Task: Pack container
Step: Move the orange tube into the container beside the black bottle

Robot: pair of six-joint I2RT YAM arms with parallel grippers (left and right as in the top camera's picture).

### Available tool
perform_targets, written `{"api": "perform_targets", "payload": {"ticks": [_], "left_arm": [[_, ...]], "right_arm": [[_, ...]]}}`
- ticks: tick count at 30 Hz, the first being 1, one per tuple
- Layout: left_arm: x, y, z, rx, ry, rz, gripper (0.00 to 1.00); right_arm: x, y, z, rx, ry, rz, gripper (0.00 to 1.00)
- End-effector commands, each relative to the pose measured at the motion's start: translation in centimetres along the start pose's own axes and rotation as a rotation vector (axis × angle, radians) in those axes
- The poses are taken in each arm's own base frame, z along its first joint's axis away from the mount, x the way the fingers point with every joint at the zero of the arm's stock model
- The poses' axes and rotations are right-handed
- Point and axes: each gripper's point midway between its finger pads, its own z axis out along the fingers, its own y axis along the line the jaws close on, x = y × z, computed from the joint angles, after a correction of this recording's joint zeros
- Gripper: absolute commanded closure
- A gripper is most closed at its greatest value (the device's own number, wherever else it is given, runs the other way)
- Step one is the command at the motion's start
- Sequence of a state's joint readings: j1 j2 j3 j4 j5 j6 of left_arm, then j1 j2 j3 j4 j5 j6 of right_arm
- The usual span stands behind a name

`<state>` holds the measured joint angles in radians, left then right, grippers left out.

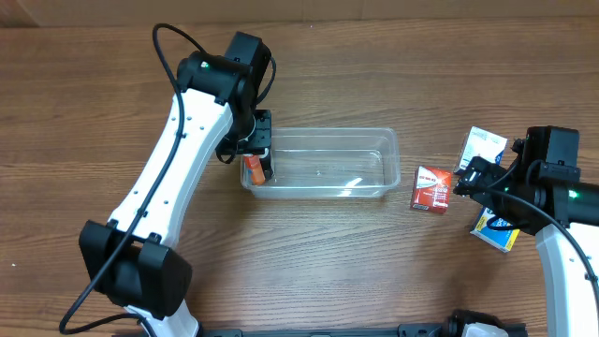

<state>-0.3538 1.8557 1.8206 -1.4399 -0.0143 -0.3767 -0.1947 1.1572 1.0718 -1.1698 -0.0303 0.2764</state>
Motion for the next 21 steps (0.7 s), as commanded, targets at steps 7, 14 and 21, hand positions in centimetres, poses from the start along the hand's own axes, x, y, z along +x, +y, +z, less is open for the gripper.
{"api": "perform_targets", "payload": {"ticks": [7,14,21], "left_arm": [[-0.3,-0.4,1.8,-0.047,0.002,0.006,0.96],[0.6,-1.7,2.7,-0.049,0.016,0.049,0.95],[1.9,-1.6,4.3,-0.069,0.06,0.064,0.95]], "right_arm": [[-0.6,0.4,-0.5,-0.017,-0.021,0.002,0.0],[-0.6,0.4,-0.5,-0.017,-0.021,0.002,0.0],[-0.6,0.4,-0.5,-0.017,-0.022,0.002,0.0]]}}
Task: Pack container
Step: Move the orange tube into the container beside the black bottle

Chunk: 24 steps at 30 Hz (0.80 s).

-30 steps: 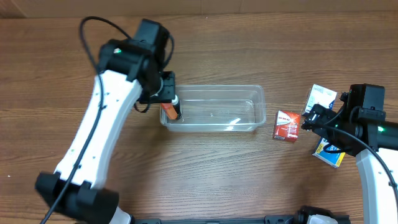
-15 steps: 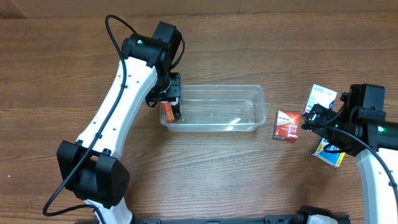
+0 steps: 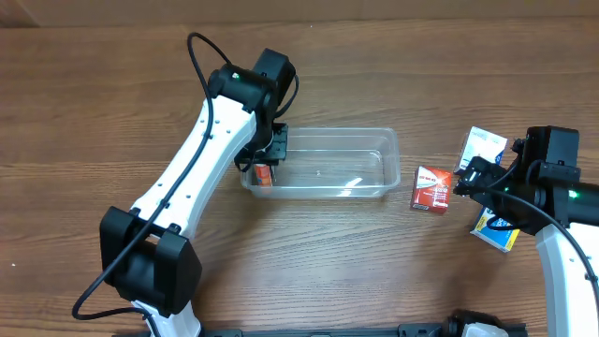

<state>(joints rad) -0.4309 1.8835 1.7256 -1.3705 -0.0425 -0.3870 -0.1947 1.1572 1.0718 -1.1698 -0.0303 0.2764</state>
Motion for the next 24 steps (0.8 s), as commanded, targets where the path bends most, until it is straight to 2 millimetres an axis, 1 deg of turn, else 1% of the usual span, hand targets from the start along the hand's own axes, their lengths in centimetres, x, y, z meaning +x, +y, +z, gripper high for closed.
{"api": "perform_targets", "payload": {"ticks": [1,5,10,13,18,24], "left_arm": [[0.61,0.33,1.31,-0.029,0.025,-0.004,0.95],[0.71,0.39,1.94,-0.033,0.028,-0.003,0.96],[0.45,0.64,1.95,-0.048,0.015,-0.003,0.95],[0.44,0.66,1.95,-0.049,0.014,-0.003,0.91],[0.35,0.68,1.95,-0.051,0.01,-0.003,0.9],[-0.26,0.42,1.97,-0.04,-0.015,-0.005,0.91]], "right_arm": [[-0.64,0.36,-0.54,-0.017,-0.022,0.002,0.0],[-0.64,0.36,-0.54,-0.017,-0.021,0.002,0.0],[-0.64,0.36,-0.54,-0.017,-0.021,0.002,0.0],[-0.64,0.36,-0.54,-0.017,-0.022,0.002,0.0],[-0.64,0.36,-0.54,-0.017,-0.022,0.002,0.0],[-0.64,0.36,-0.54,-0.017,-0.022,0.002,0.0]]}}
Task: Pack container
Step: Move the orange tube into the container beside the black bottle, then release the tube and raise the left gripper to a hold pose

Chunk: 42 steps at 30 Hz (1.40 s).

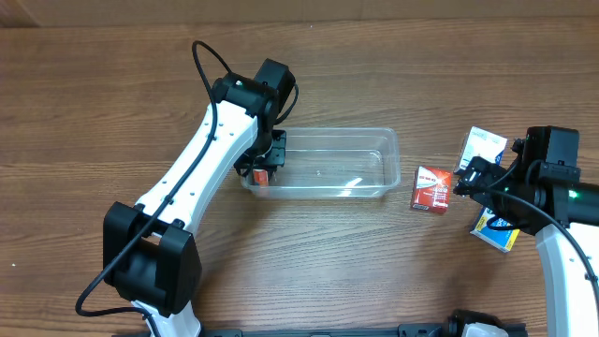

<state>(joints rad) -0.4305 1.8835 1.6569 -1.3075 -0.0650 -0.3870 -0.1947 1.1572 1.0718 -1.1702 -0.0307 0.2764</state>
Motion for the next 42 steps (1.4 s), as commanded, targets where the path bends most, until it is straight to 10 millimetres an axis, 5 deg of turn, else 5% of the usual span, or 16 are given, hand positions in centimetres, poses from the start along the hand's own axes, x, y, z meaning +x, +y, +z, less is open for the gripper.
{"api": "perform_targets", "payload": {"ticks": [1,9,13,23,28,32,36,42], "left_arm": [[-0.3,0.0,0.2,-0.016,-0.014,-0.005,0.9],[-0.4,0.0,0.2,-0.015,-0.017,-0.006,0.69],[-0.4,0.0,0.3,-0.014,-0.015,-0.006,0.44],[-0.1,0.2,0.0,-0.019,-0.008,-0.005,0.46],[-0.6,0.9,-4.3,0.011,-0.109,-0.026,0.3],[-1.1,3.4,-9.1,0.052,-0.245,-0.095,0.0],[0.1,7.9,-12.7,0.057,-0.325,-0.21,0.0],[1.9,14.4,-14.7,0.061,-0.358,-0.411,0.0]], "right_arm": [[-0.7,0.4,-0.5,-0.017,-0.022,0.002,0.0],[-0.7,0.4,-0.5,-0.017,-0.022,0.002,0.0],[-0.6,0.3,-0.5,-0.016,-0.022,0.002,0.0],[-0.6,0.4,-0.5,-0.017,-0.022,0.002,0.0],[-0.7,0.4,-0.5,-0.016,-0.022,0.001,0.0],[-0.7,0.4,-0.5,-0.017,-0.022,0.002,0.0],[-1.9,0.9,-2.6,-0.03,-0.062,0.0,0.0],[-7.6,1.8,-8.1,0.011,-0.179,-0.007,0.0]]}}
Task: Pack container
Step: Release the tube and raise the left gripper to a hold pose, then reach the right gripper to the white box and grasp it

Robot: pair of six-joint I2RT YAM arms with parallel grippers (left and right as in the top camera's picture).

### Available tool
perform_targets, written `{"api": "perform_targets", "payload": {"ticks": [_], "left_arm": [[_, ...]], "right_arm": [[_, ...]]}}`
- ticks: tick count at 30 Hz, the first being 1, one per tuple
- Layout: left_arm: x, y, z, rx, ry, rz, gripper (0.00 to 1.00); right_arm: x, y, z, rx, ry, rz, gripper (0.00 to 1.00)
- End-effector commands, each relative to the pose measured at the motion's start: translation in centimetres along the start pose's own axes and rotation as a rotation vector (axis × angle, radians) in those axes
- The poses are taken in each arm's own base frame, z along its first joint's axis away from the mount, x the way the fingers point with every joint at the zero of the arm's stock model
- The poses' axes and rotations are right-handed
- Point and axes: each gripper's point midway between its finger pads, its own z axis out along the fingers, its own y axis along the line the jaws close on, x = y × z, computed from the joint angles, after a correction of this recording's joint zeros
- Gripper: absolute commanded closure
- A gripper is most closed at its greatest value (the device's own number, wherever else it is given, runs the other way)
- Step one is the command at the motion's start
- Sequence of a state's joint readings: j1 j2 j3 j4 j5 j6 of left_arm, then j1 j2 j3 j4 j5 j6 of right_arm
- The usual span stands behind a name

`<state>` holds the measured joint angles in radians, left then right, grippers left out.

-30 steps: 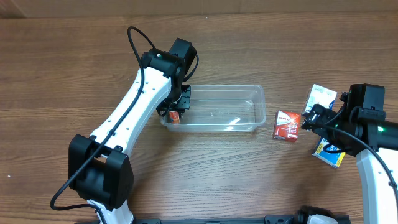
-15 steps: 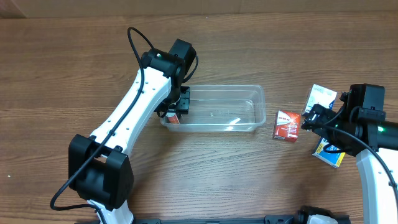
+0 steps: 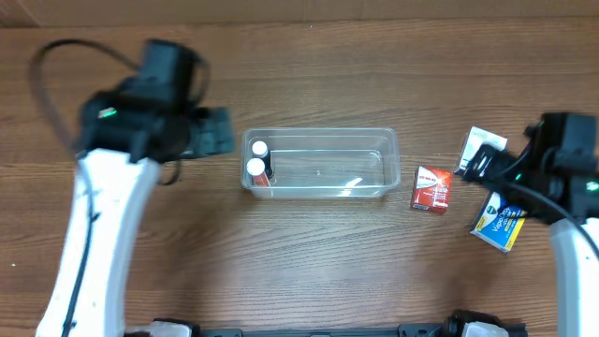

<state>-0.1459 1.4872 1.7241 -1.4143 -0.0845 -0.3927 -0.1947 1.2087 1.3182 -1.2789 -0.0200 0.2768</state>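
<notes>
The clear plastic container (image 3: 323,165) lies in the middle of the table. Two small white-capped orange bottles (image 3: 255,168) stand upright side by side at its left end. My left gripper (image 3: 223,131) is blurred, hovering just left of the container; it looks open with nothing in it. To the right of the container lies a red box (image 3: 431,189). My right gripper (image 3: 471,166) is just right of that box and apart from it; its jaws are too small and dark to read.
A white box (image 3: 484,141) lies beside the right gripper. A blue and yellow box (image 3: 497,223) lies under the right arm, near the table's right edge. The left arm's cable loops over the back left of the table.
My left gripper was down in the container's left end on an orange bottle; now it is outside, to the left, and the bottle stands free. The right arm has shifted slightly up and right.
My left gripper held an orange bottle at the container's left end, first over its left wall, then further inside it. It stayed low there with the bottle. Now two bottles stand in that end and the gripper is off to the left.
</notes>
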Motion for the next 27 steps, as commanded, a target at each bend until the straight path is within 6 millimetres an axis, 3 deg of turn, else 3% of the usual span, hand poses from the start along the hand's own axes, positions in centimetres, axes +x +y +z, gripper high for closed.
{"api": "perform_targets", "payload": {"ticks": [1,4,8,14,16,21,27], "left_arm": [[-1.0,3.4,-1.0,-0.003,-0.027,-0.128,0.0],[-1.3,4.8,-1.0,0.014,-0.023,-0.168,0.0],[-1.2,5.5,-1.0,-0.002,-0.014,-0.145,0.0],[-1.1,5.9,-1.0,-0.024,-0.016,-0.137,0.0],[-1.1,5.8,-1.0,-0.024,-0.016,-0.136,0.0],[-1.3,5.8,-1.0,-0.022,-0.023,-0.136,0.0],[-1.3,5.8,-1.0,-0.023,-0.023,-0.136,0.0]], "right_arm": [[-5.0,0.7,-3.0,0.039,-0.086,-0.017,0.0],[-7.6,1.4,-2.2,0.061,-0.03,-0.034,0.0],[-10.1,0.9,2.2,0.105,0.07,-0.004,0.0],[-8.8,-3.1,12.4,0.183,0.338,0.043,0.0],[-8.1,-3.7,14.1,0.194,0.389,0.04,0.0],[-7.0,-3.9,16.9,0.189,0.465,0.012,0.0],[-6.2,-2.6,17.7,0.094,0.495,-0.021,0.0]]}}
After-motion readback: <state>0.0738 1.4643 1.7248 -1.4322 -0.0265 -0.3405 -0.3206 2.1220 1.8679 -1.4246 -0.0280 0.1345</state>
